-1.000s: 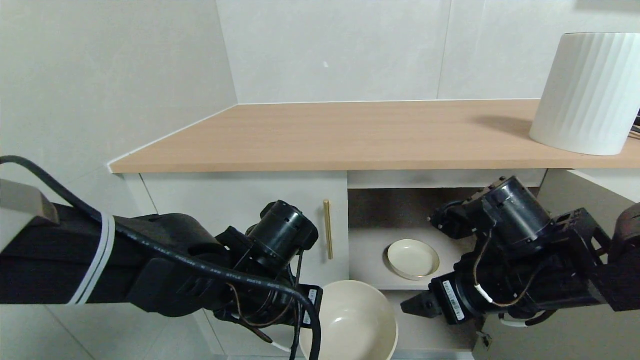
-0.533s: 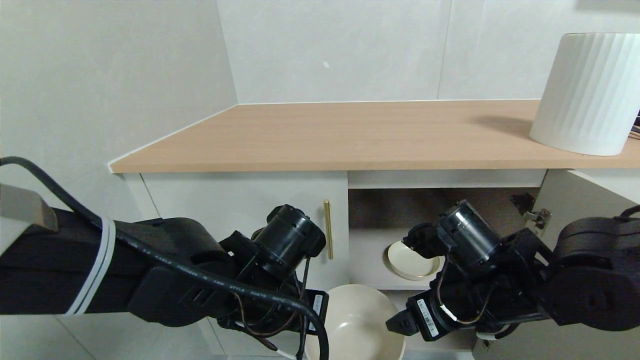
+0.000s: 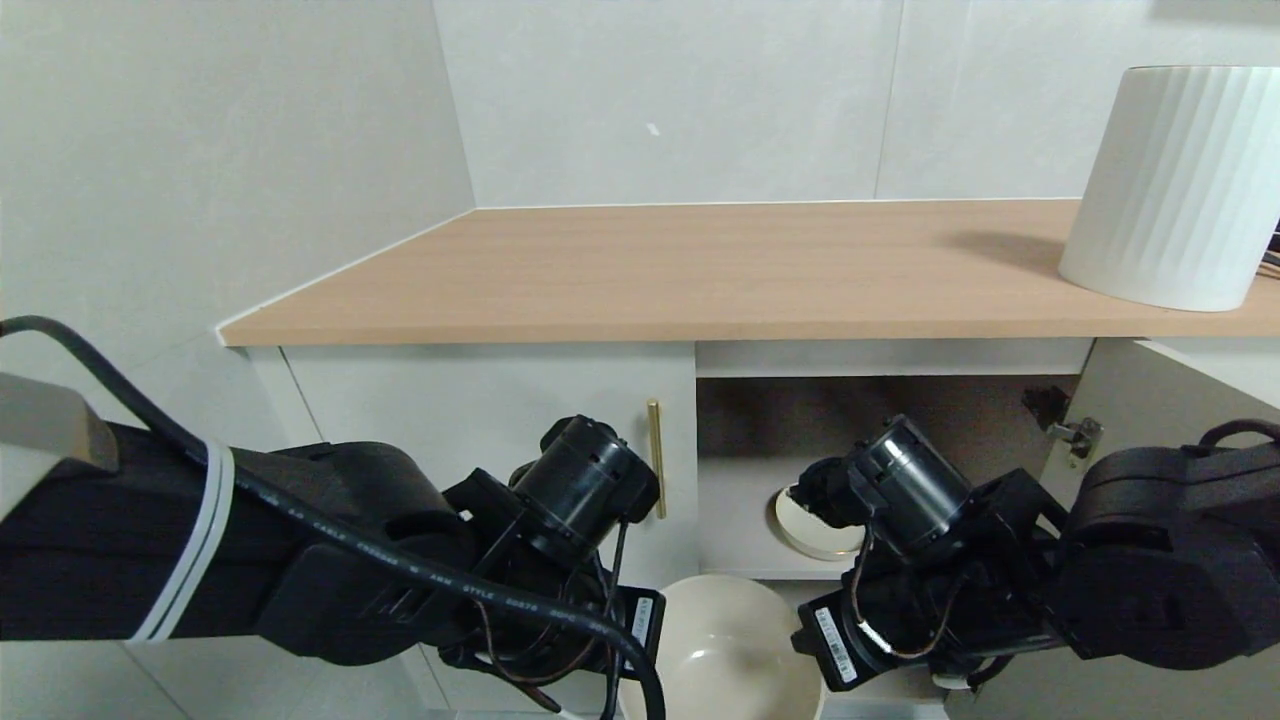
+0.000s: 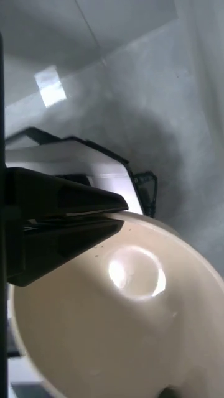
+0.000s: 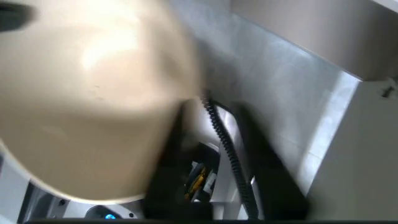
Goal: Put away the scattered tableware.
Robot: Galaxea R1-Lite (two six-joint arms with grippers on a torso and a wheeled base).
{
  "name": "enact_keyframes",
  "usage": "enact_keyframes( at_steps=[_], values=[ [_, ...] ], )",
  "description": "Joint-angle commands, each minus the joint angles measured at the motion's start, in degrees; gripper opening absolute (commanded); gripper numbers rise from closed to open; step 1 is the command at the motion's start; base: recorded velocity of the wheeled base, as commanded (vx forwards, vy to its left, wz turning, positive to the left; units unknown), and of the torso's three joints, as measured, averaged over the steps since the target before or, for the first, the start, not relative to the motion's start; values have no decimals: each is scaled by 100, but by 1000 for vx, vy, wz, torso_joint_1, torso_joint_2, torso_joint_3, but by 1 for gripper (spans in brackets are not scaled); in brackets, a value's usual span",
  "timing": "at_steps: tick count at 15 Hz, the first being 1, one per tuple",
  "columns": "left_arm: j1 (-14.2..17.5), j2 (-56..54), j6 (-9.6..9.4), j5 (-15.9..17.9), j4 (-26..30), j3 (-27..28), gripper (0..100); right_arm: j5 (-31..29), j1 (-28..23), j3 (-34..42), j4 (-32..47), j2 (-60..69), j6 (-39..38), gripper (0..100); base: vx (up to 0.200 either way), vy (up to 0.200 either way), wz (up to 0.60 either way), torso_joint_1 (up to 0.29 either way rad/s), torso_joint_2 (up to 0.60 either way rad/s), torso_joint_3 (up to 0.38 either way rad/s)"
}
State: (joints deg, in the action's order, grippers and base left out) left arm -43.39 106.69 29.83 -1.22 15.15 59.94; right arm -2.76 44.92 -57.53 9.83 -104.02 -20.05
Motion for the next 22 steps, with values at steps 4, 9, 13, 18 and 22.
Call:
enact_keyframes(
  at_steps=[4,9,13,18,22],
  values=[
    [6,-34,-4,-19,23,-18,0,-32,-10,13,28,-30,1,0,0,0,0,0,0,0],
    [6,-34,-4,-89,23,-26,0,-32,-10,13,28,-48,10,0,0,0,0,0,0,0],
    [6,-34,-4,-115,23,-26,100,-32,-1,22,28,-48,10,0,0,0,0,0,0,0],
    [6,-52,5,-115,14,-18,100,-32,-1,22,28,-118,10,0,0,0,0,0,0,0],
    [14,-201,163,-107,-144,-26,100,-50,-36,5,28,-206,1,0,0,0,0,0,0,0]
  ],
)
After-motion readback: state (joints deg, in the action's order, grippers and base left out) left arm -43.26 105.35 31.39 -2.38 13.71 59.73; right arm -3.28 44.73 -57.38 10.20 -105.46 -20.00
